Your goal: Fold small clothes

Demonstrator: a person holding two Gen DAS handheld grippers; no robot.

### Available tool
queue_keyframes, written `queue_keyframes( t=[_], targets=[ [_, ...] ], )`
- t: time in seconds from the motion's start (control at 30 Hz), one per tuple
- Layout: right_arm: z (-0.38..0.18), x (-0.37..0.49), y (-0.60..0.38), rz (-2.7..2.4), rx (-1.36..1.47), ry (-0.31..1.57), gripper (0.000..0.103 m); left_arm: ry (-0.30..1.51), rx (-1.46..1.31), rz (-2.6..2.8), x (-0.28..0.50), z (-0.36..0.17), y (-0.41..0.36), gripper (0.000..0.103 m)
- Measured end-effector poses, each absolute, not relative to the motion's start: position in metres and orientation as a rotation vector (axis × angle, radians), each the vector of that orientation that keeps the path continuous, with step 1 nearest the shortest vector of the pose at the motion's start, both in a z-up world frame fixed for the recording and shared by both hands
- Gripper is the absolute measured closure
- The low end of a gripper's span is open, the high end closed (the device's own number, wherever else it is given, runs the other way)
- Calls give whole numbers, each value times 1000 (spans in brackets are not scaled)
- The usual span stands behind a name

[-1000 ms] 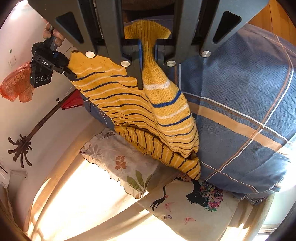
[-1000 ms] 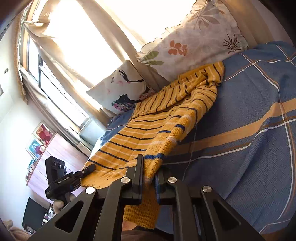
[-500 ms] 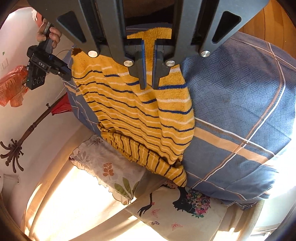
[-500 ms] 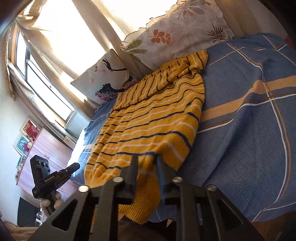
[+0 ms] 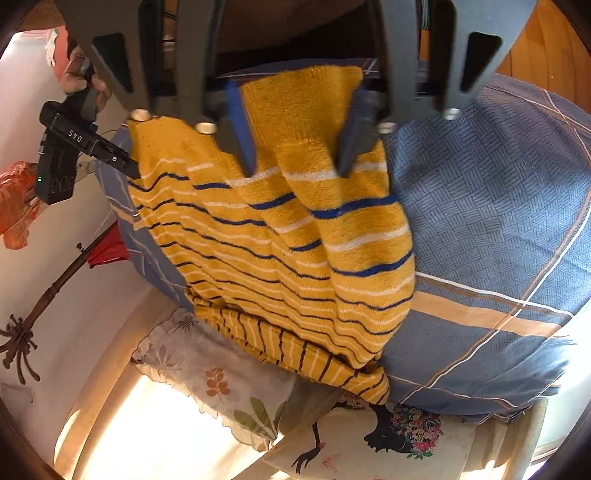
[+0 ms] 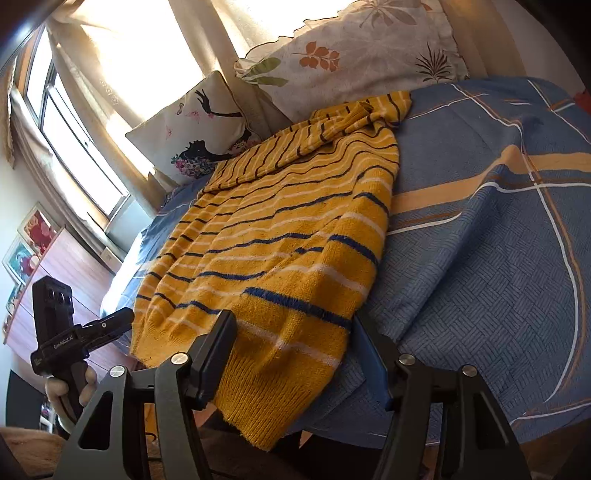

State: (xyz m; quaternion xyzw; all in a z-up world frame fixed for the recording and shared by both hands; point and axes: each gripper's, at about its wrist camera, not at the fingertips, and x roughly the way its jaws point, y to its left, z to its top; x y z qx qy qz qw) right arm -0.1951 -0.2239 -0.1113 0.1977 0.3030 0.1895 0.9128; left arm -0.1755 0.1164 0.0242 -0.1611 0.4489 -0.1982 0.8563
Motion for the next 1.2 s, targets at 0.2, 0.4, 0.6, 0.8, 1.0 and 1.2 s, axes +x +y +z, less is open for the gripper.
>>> queue_keyframes(
  t=[0.2, 0.4, 0.6, 0.8, 1.0, 1.2],
  targets=[
    [-103, -192, -219, 421, 373, 628, 91, 929, -409, -418, -177, 27, 132, 96],
    [-57, -182, -230, 525, 436, 540, 93, 862, -419, -454, -160, 57, 129, 96],
    [1, -117, -237, 544, 431, 488, 95, 830, -365, -454, -71, 88, 112, 96],
    [31, 24, -251, 369, 456, 535, 97, 891, -404, -441, 64, 85, 88, 95],
    [12, 80, -254, 425, 457, 650, 71, 897, -425, -441, 99, 78, 107, 74],
    [-22, 50, -200, 577, 188, 798, 24, 887, -206, -567, 69, 68, 104, 50]
  ],
)
